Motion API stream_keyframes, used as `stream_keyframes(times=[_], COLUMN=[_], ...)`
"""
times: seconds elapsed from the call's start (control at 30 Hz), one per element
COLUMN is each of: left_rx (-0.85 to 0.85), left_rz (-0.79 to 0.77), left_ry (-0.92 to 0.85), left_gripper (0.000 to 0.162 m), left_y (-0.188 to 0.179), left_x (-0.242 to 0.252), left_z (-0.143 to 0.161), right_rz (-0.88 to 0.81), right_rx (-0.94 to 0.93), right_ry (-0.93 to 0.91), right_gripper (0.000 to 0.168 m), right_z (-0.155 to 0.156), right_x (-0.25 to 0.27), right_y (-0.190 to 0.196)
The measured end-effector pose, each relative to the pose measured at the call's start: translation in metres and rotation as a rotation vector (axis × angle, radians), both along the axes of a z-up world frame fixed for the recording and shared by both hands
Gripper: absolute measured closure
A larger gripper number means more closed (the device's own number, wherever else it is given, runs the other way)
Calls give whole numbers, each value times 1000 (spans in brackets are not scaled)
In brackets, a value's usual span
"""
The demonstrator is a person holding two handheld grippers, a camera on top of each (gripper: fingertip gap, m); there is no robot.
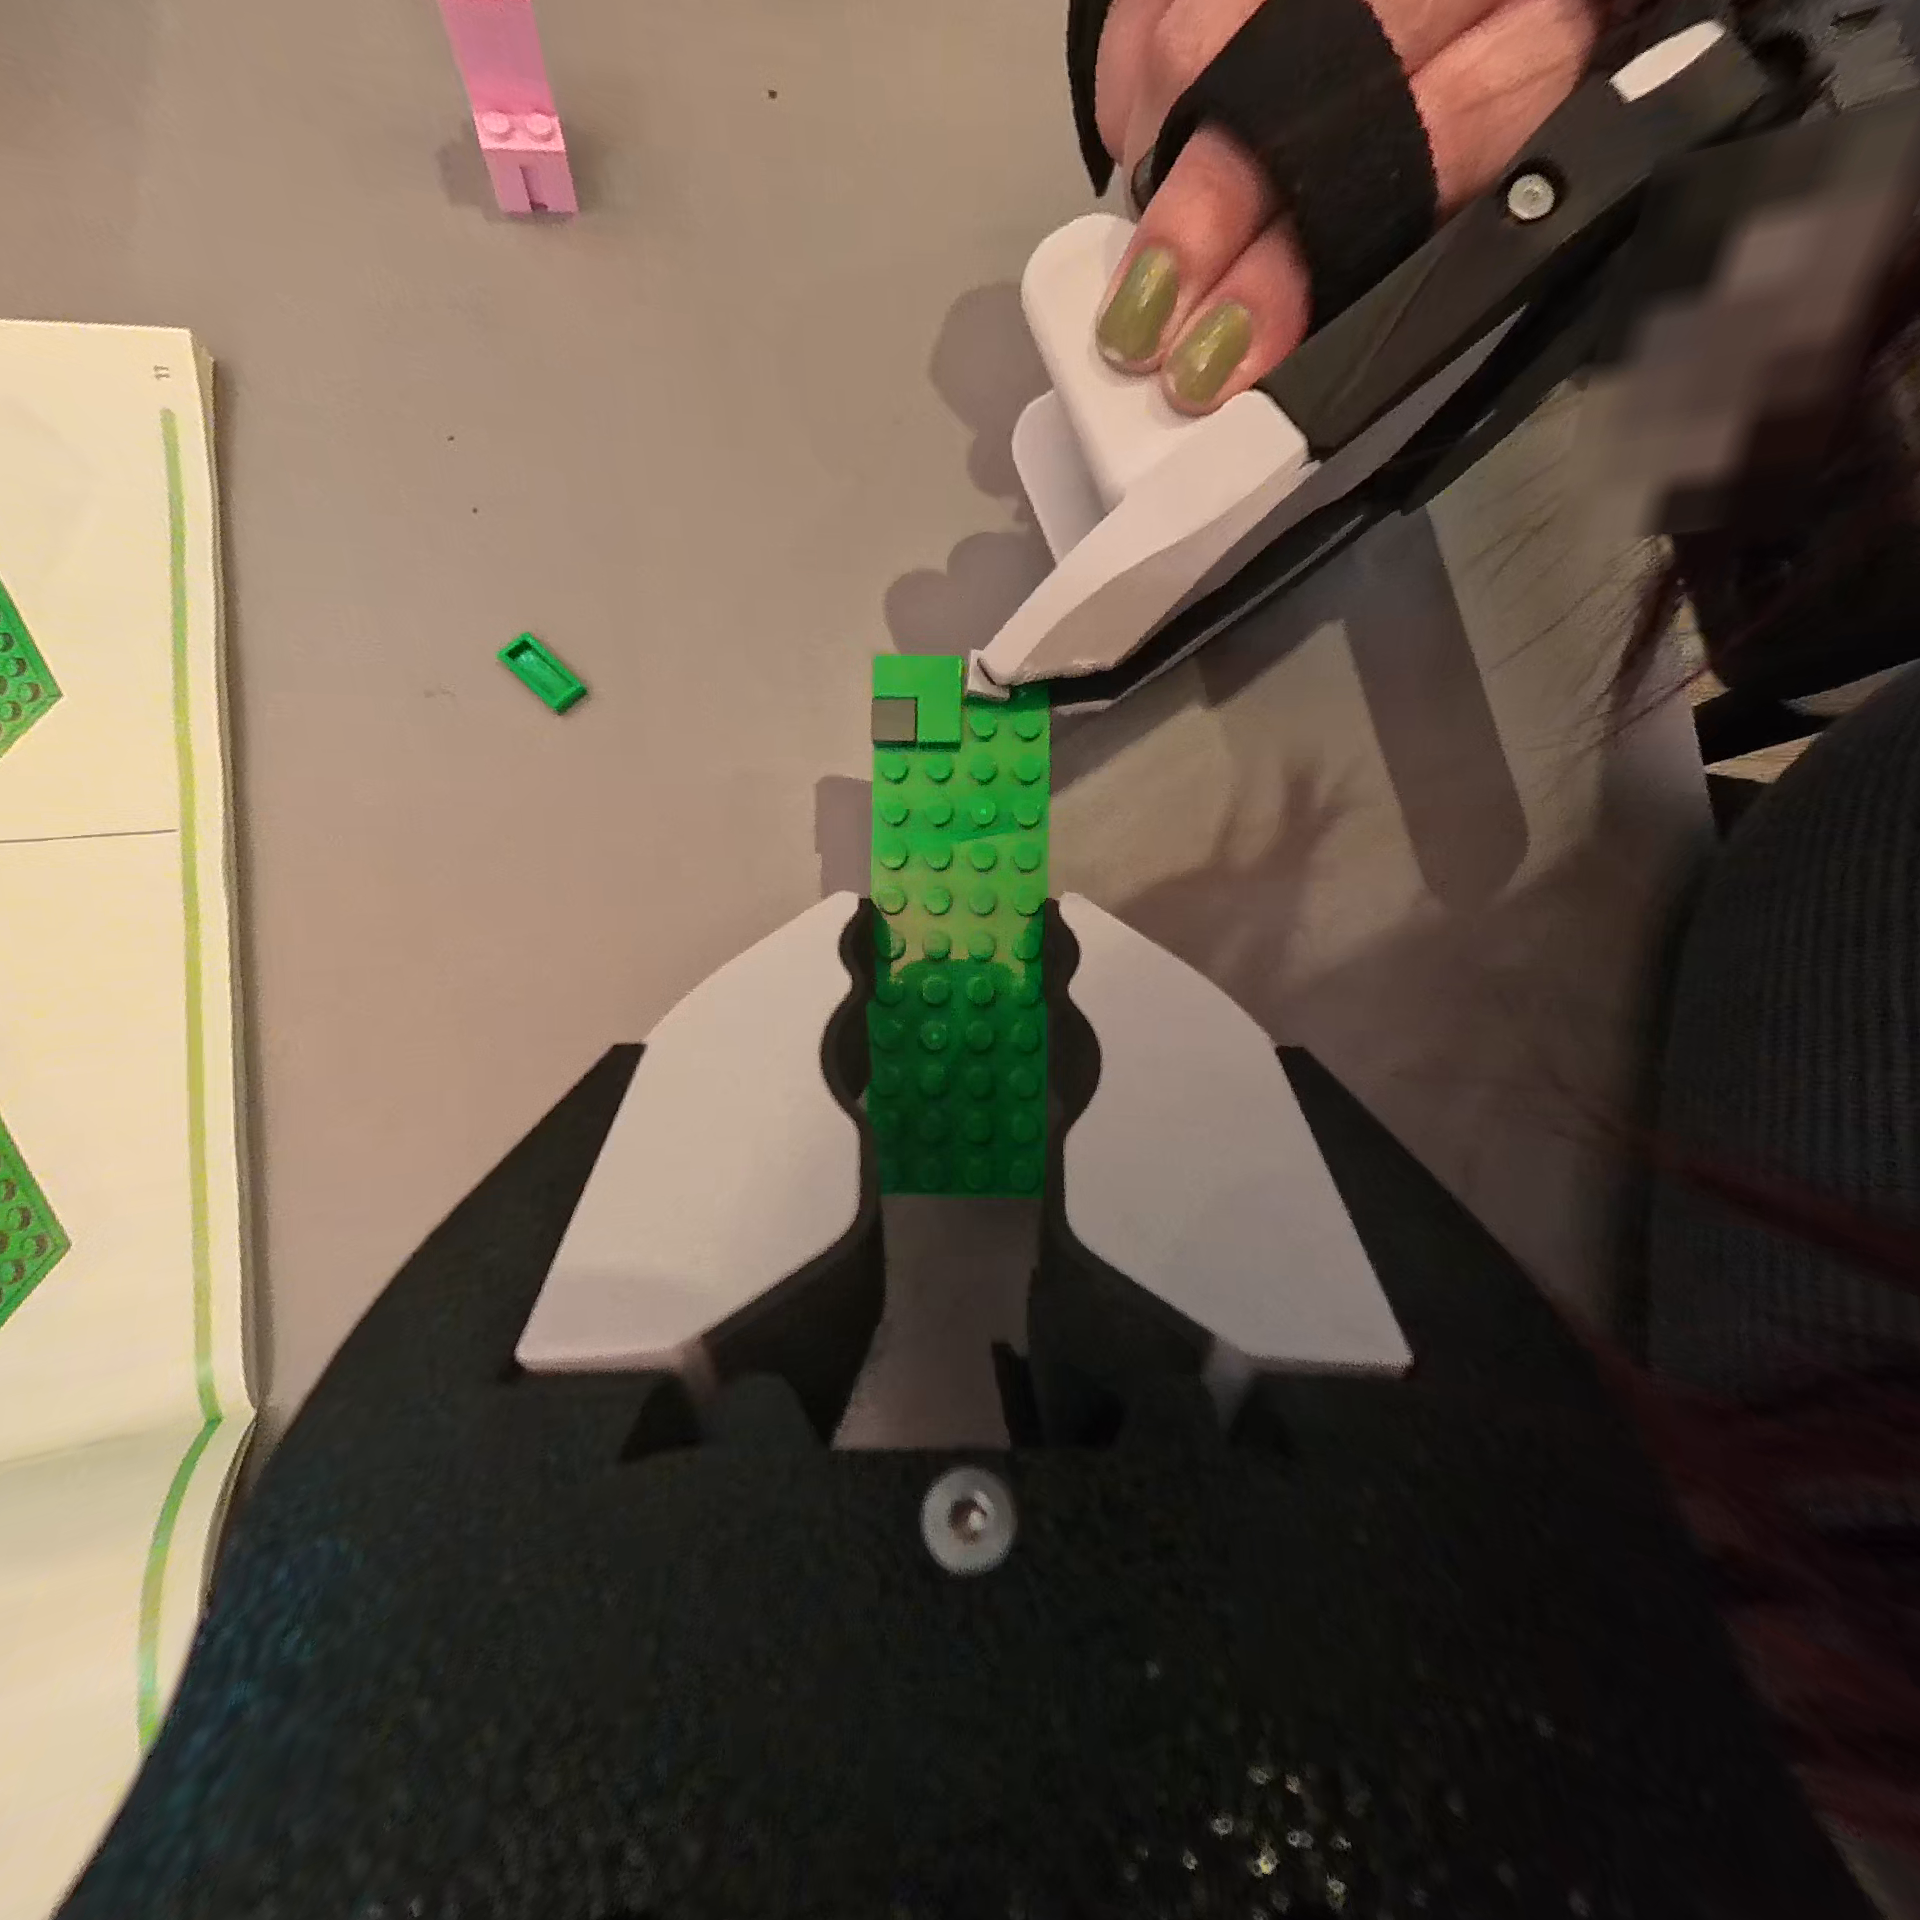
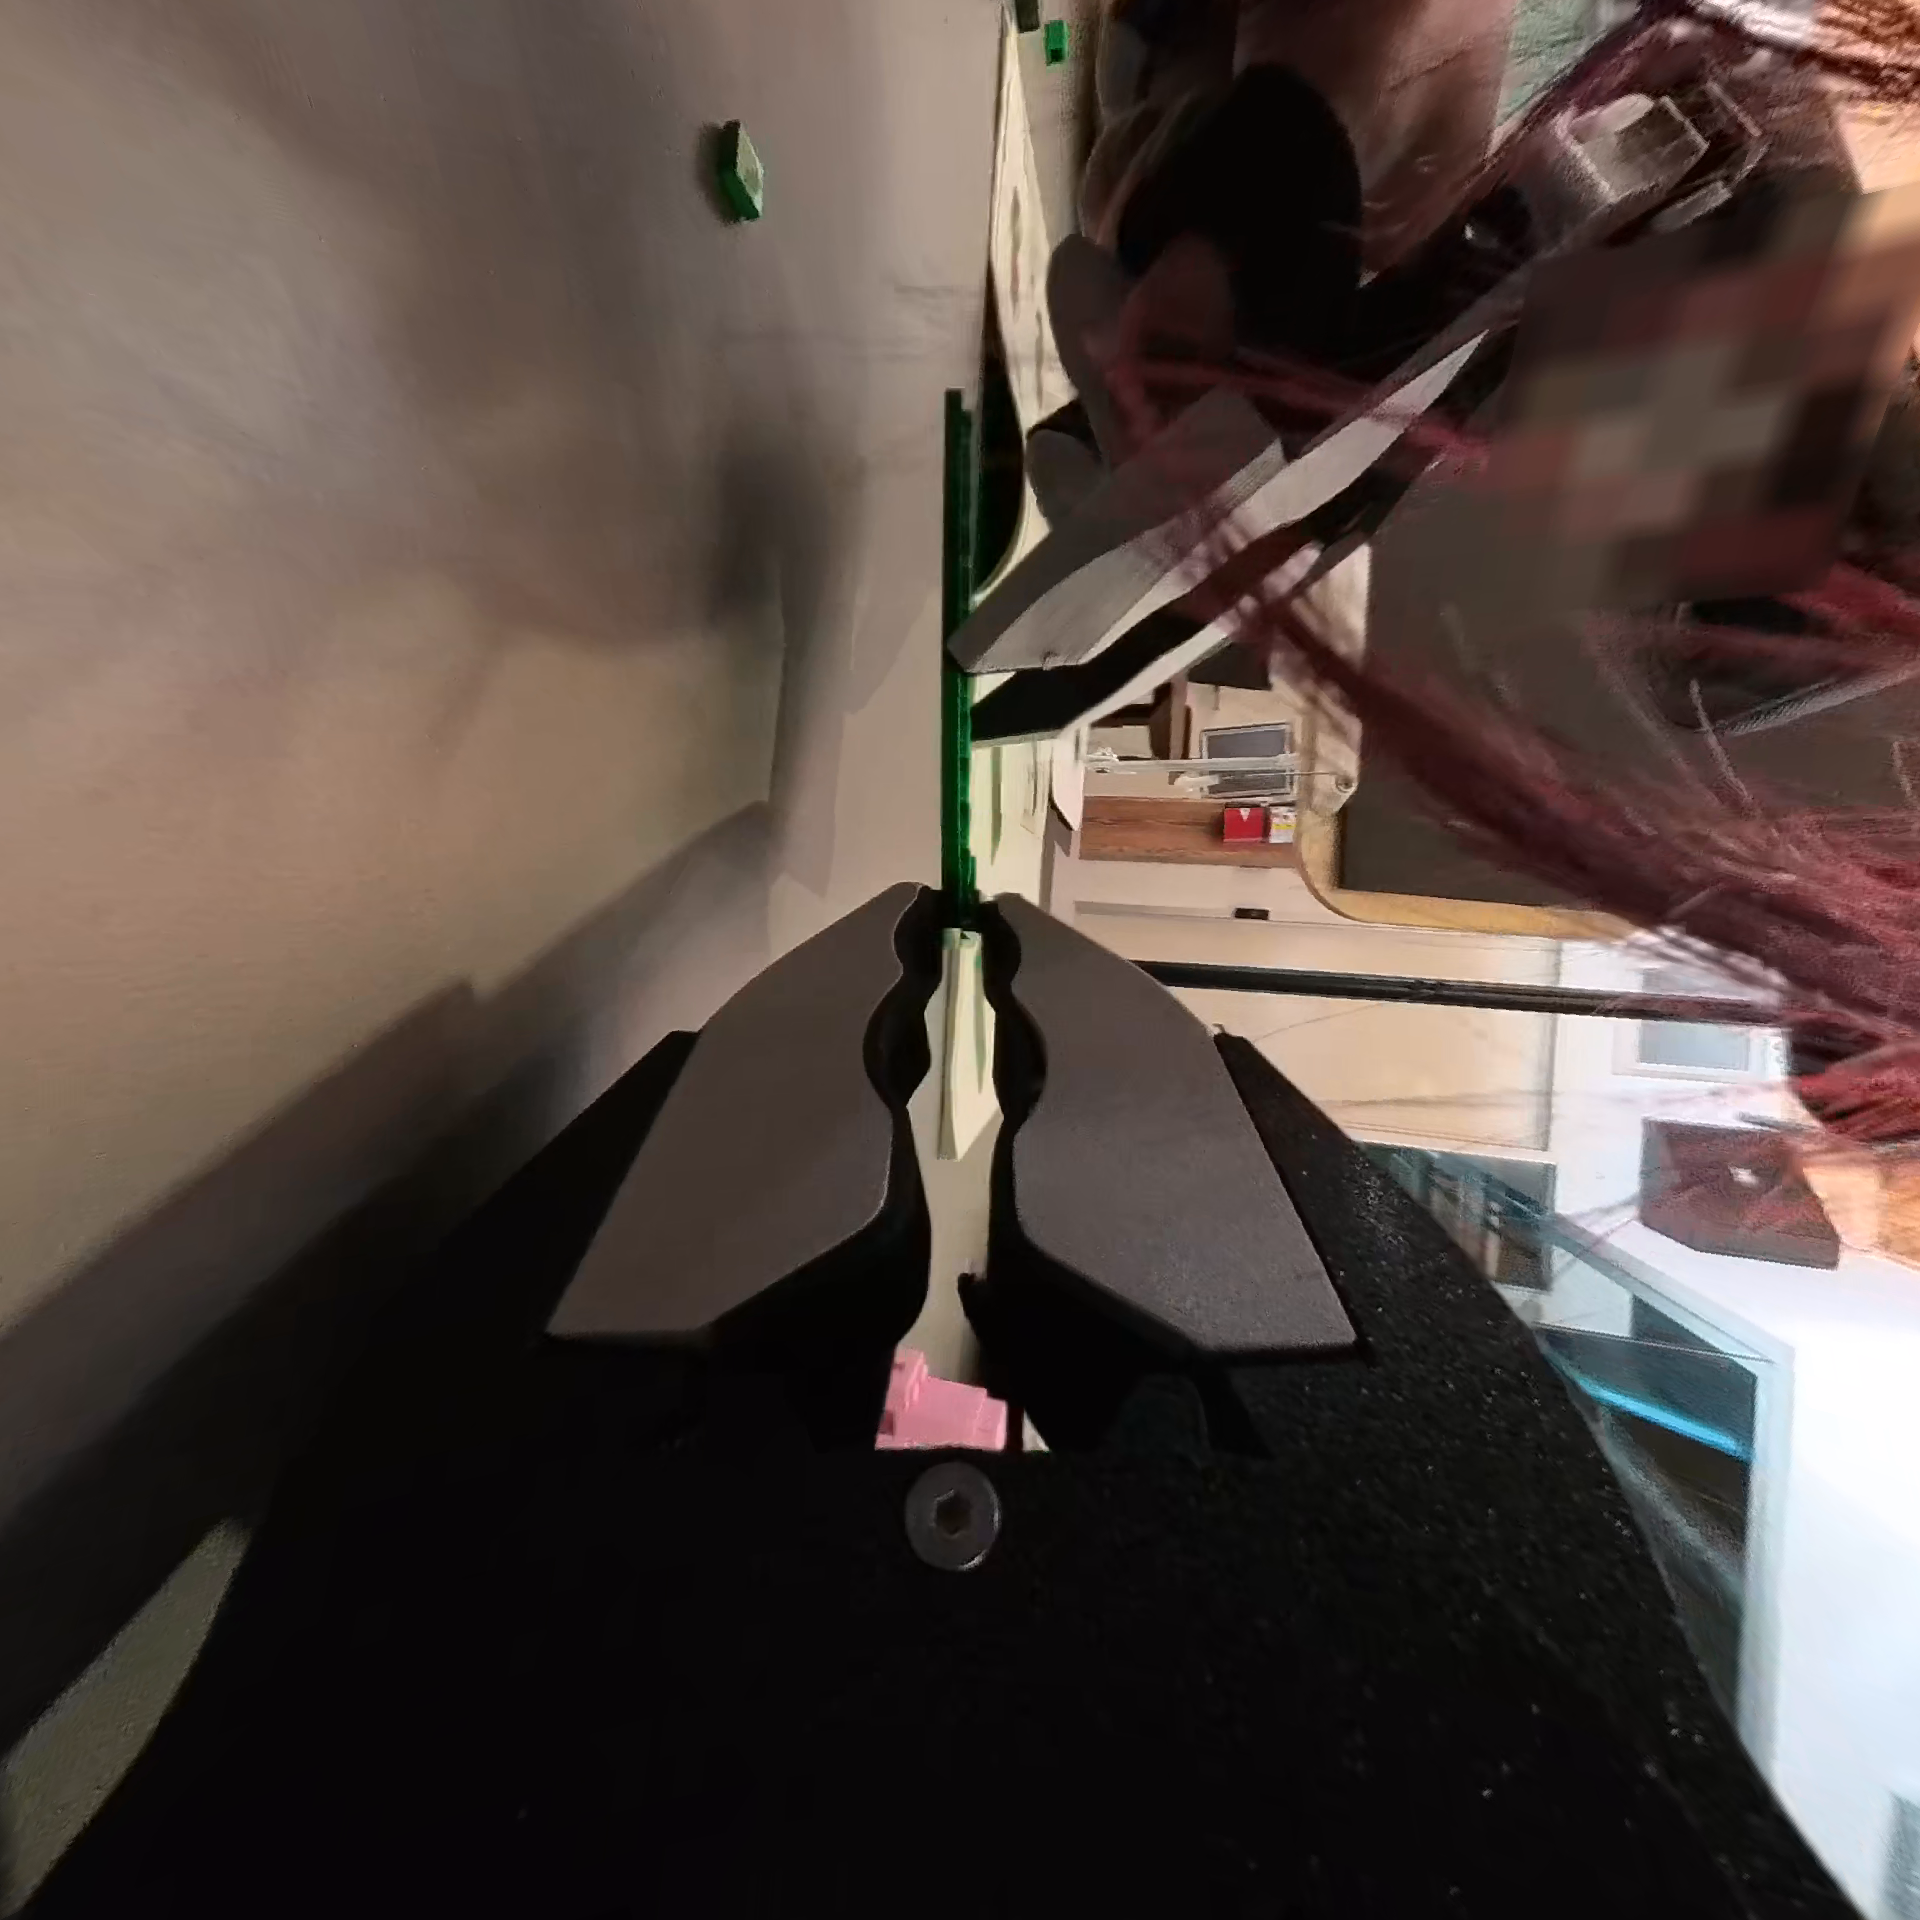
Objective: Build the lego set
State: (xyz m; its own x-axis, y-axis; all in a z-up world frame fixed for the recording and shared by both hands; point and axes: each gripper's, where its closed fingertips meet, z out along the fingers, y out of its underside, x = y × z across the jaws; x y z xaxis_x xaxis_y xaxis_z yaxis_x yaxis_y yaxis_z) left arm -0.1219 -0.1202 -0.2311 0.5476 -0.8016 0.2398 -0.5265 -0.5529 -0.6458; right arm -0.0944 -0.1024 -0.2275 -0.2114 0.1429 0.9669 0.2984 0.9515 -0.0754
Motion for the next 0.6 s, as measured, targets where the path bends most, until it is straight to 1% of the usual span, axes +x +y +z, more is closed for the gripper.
stream_keyframes(times=[0.27,0.43,0.6], left_rx=[-49,-50,-68], left_rz=[-3,-9,-20], left_ry=[2,7,-1], left_gripper=[132,132,132], left_y=[-2,-3,-4], left_x=[1,0,1], left_z=[-10,-11,-14], right_rz=[7,10,2], right_rx=[-100,-92,-101], right_ry=[-56,-88,-95], right_gripper=[159,159,160], right_z=[-12,-17,-16], right_x=[1,1,1], right_y=[-3,-4,-4])
